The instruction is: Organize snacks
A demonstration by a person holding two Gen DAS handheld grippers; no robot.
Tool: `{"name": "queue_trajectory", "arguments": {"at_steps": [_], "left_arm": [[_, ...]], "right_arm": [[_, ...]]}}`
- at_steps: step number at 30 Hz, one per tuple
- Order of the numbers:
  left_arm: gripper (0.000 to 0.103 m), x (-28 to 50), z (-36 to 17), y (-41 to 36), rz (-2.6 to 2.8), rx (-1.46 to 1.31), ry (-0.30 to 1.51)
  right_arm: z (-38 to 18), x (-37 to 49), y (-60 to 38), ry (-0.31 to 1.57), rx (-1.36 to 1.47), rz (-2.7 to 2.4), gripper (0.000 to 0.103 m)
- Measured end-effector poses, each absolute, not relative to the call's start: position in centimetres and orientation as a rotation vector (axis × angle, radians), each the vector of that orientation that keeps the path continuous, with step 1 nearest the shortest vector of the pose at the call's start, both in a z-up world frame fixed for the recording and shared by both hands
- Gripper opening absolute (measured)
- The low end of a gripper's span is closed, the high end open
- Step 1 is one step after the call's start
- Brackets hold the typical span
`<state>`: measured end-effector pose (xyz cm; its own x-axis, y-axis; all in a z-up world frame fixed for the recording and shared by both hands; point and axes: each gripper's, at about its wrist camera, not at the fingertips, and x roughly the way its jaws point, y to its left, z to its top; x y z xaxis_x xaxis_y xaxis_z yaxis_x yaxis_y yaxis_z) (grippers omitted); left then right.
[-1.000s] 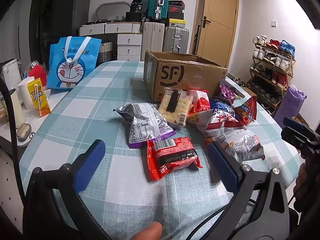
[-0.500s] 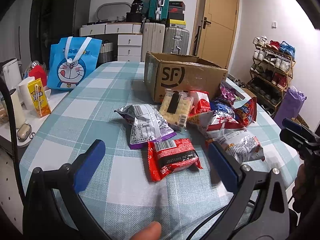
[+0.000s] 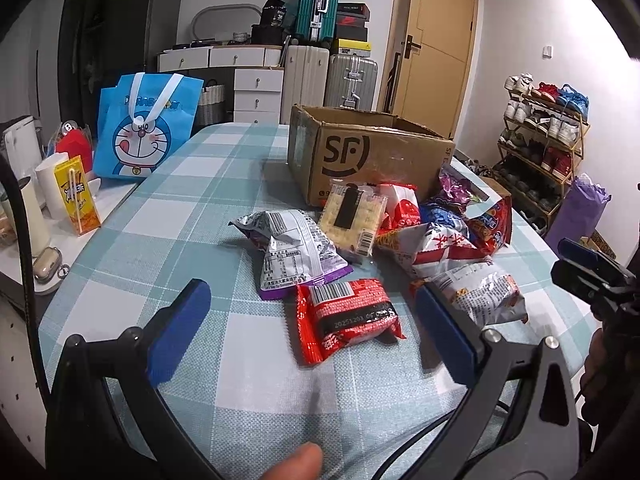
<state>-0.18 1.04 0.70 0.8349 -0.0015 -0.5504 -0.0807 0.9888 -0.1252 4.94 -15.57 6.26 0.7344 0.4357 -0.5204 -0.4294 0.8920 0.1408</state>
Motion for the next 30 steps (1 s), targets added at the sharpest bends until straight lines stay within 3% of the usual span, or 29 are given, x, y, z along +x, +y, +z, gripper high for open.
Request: {"name": "queue_trajectory", "arguments": {"at_steps": [30], "left_arm": [[0.102, 3.7, -1.7, 0.2, 0.005, -0.119, 0.736]], "right_arm": [[2.5, 7.4, -9.6, 0.778, -0.054, 0.609, 0.103]]}}
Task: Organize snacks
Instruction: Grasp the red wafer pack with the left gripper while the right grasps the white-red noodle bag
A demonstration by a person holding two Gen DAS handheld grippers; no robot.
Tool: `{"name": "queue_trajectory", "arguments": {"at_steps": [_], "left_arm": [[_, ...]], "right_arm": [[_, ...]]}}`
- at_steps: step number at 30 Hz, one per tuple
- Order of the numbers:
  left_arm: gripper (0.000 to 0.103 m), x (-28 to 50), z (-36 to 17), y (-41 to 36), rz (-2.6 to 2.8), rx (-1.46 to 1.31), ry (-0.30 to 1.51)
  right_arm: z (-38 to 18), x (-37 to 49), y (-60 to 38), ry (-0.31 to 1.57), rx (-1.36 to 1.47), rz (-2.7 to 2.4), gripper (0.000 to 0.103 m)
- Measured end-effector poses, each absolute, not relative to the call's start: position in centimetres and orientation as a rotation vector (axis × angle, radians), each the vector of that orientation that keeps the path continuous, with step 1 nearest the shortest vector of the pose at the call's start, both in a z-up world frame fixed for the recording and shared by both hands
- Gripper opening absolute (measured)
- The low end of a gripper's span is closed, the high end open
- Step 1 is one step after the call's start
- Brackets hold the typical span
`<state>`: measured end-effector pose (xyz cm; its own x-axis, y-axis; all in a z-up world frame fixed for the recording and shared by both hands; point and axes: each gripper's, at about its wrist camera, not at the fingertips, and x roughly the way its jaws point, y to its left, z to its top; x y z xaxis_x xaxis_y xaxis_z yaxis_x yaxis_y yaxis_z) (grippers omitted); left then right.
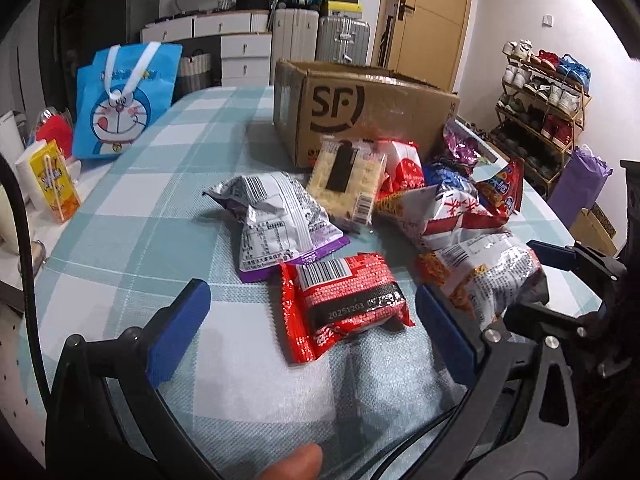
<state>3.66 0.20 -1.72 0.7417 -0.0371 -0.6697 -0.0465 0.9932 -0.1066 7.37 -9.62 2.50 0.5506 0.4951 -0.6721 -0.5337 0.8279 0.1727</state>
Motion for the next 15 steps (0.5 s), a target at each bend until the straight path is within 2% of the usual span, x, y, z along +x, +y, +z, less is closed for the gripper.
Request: {"name": "queue_trajectory", "arguments": {"at_steps": [5, 10, 11, 13, 15], "left_arm": [[0.102, 5.2, -2.5, 0.0, -0.008, -0.134, 0.783], [0.091, 6.6, -3.3, -0.7, -0.032, -0.136, 0.834], [0.089, 6.8, -3.5, -0.9, -0.036, -0.133, 0.838], [0.084, 7.0, -3.7, -1.3, -0.044, -0.128, 0.843], [0.08, 7.2, -3.8, -1.6, -0.047, -0.12, 0.848]], "right_arm": [[2.4, 7.7, -9.4, 0.781, -0.047, 0.623, 0.103], [2.2, 8.3, -9.4, 0.795, -0.043, 0.631, 0.102], [2.1, 8.4, -9.4, 0.8, -0.039, 0.633, 0.1], [1.8, 8.9, -9.4, 0.82, -0.026, 0.641, 0.087], [1.4, 9.3, -9.3, 0.845, -0.018, 0.65, 0.086]]}}
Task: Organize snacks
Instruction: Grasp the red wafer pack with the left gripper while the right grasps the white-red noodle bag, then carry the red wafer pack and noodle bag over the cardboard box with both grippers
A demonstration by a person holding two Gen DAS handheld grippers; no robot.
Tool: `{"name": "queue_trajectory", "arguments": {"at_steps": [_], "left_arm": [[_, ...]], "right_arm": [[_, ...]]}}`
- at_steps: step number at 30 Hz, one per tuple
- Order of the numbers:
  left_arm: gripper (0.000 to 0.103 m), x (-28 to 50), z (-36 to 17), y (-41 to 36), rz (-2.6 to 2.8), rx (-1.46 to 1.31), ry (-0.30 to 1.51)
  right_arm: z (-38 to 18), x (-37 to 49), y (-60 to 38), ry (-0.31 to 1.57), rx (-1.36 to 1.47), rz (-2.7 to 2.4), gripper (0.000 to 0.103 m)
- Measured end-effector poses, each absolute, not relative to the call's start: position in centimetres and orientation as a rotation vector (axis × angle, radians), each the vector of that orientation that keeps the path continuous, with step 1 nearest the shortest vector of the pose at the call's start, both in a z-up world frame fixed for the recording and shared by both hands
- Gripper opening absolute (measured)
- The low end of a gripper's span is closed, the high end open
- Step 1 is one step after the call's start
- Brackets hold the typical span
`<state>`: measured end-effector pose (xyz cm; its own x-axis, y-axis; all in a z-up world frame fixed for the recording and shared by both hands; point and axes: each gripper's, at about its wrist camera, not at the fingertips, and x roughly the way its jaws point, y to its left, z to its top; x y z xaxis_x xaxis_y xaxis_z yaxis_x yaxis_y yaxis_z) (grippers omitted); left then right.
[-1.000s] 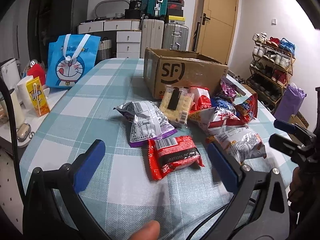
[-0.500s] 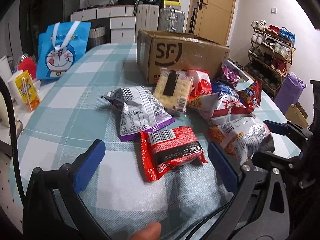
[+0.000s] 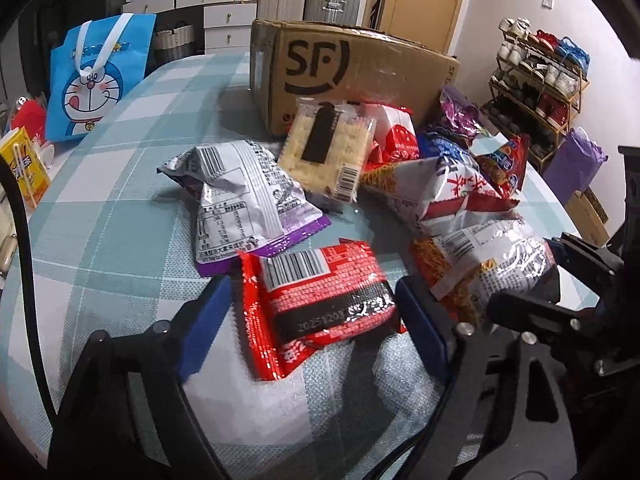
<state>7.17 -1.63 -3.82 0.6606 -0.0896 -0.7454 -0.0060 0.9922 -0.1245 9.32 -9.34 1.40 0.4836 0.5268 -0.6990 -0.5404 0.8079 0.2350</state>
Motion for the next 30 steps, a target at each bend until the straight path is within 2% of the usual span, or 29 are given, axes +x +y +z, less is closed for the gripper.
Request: {"name": "queue_trajectory", "arguments": {"at_steps": [9, 12, 25, 30], "left_arm": [[0.059, 6.6, -3.7, -1.8, -0.048, -0.118, 0.824], [0.054, 6.2, -3.5, -1.6, -0.045, -0.119, 0.814], [0.05, 3.8, -2.7, -1.1, -0.068, -0.134, 0.771], [0.049, 2.8, -1.9, -1.0, -0.07, -0.13, 0.746]], "right_arm": [[1.1, 10.1, -8.7, 0.885, -0.008, 0.678, 0.086], [0.9, 10.2, -8.1, 0.896, -0.018, 0.683, 0.08], [0.9, 8.8, -9.3, 0.871, 0.058, 0.728, 0.052], [1.4, 7.9, -10.3, 0.842, 0.081, 0.736, 0.051]]}}
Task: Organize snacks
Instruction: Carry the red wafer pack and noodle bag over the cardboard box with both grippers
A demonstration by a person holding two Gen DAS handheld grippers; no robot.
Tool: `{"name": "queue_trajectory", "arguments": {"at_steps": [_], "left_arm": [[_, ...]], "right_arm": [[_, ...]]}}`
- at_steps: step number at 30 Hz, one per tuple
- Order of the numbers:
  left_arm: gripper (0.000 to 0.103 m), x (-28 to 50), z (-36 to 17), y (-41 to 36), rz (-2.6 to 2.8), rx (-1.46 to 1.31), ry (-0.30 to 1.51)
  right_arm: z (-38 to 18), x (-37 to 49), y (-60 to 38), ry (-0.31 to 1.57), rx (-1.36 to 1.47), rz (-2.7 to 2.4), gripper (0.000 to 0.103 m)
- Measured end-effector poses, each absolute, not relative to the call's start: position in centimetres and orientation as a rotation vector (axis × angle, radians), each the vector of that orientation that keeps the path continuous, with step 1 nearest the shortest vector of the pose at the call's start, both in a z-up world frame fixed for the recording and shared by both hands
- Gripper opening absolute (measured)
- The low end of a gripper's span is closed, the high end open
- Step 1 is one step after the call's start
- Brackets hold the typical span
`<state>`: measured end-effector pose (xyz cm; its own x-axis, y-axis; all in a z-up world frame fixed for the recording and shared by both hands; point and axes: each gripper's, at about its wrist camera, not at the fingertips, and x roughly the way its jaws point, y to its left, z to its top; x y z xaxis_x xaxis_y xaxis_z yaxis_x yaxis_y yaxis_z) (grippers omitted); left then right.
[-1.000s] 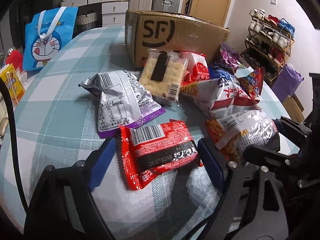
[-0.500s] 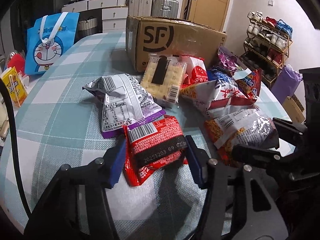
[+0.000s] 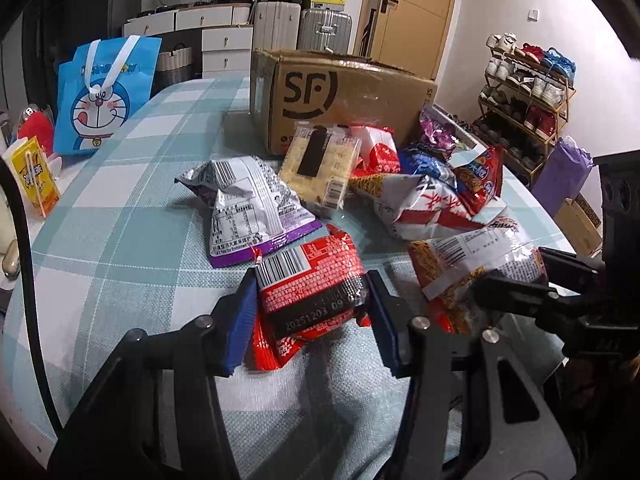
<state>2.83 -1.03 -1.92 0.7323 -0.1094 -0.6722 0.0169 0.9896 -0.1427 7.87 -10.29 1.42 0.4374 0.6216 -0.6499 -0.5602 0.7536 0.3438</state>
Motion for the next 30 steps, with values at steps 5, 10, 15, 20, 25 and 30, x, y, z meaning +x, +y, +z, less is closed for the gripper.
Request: {"name": "queue_trajectory", "arguments": {"at_steps": [5, 10, 15, 20, 25, 30], "left_arm": [[0.049, 1.9, -0.1, -1.1, -0.081, -0.122, 0.703], [0.049, 1.6, 2.0, -1.4, -0.093, -0.109, 0.655], [0.049, 2.0, 4.4, -1.7, -0.107, -0.11, 0.614], [0.049, 3.5, 6.4, -2.2, -0.108, -0.098, 0.581], [0.049, 5.3, 8.3, -2.5, -0.114, -0.093, 0.555], [0.049, 7.6, 10.0, -3.0, -0.112, -0.082, 0.537]], "right_arm": [[3.0, 6.9, -11.2, 0.779, 0.098, 0.737, 0.051], [5.9, 6.2, -12.4, 0.684, 0.109, 0.715, 0.051], [8.2, 6.5, -13.4, 0.62, 0.115, 0.684, 0.051], [9.9, 7.8, -14.2, 0.586, 0.126, 0.653, 0.051], [11.6, 9.9, -14.6, 0.562, 0.145, 0.635, 0.051], [12.7, 12.0, -14.6, 0.544, 0.164, 0.623, 0.051]]}}
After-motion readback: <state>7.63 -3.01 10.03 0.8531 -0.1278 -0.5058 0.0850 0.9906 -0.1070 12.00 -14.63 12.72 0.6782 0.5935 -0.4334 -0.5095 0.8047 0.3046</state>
